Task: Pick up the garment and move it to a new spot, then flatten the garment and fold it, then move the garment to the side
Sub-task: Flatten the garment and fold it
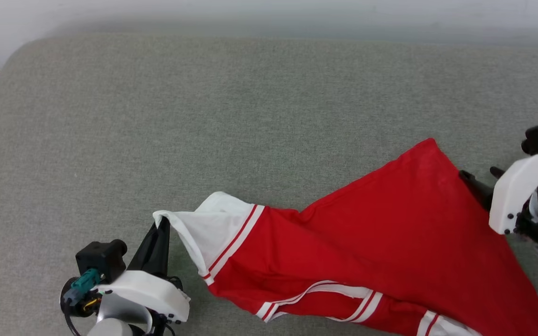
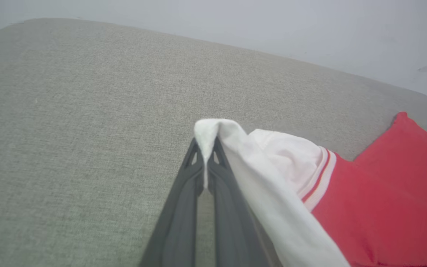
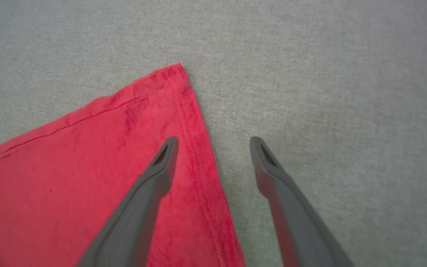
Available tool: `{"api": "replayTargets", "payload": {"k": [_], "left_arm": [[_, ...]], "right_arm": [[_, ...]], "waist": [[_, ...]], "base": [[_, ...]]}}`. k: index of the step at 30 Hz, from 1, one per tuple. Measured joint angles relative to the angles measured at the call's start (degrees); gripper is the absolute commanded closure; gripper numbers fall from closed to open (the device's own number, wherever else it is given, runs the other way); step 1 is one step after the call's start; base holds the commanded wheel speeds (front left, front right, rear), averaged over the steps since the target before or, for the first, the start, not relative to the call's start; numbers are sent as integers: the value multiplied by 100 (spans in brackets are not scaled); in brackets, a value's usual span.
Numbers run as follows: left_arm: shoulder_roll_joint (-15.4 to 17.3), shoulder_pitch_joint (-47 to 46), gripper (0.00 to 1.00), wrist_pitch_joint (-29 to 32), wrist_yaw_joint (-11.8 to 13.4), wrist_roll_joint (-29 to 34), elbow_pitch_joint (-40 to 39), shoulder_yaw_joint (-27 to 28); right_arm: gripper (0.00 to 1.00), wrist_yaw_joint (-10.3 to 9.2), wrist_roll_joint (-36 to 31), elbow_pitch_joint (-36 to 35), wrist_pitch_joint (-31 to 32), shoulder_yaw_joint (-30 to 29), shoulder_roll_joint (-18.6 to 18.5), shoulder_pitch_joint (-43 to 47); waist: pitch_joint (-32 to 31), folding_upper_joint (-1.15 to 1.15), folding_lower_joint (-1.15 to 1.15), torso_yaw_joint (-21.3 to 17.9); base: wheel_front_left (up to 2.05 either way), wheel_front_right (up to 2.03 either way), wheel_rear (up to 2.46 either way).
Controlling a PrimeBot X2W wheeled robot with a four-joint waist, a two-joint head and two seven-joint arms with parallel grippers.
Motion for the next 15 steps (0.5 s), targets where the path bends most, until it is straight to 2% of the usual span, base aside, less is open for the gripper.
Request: {"api": "replayTargets", "payload": {"k": [5, 15], "left_arm": [[-33, -223, 100, -16, -51, 49, -71, -83], [-130, -452, 100, -97, -142, 57, -81, -143]], "right_arm": [[0, 0, 283, 169, 602, 470, -287, -657], [0, -2, 613, 651, 906, 1474, -511, -1415]], "waist": [[285, 0, 0, 195], [789, 0, -1, 428]], "base": [[0, 0, 0], [0, 0, 0]]}}
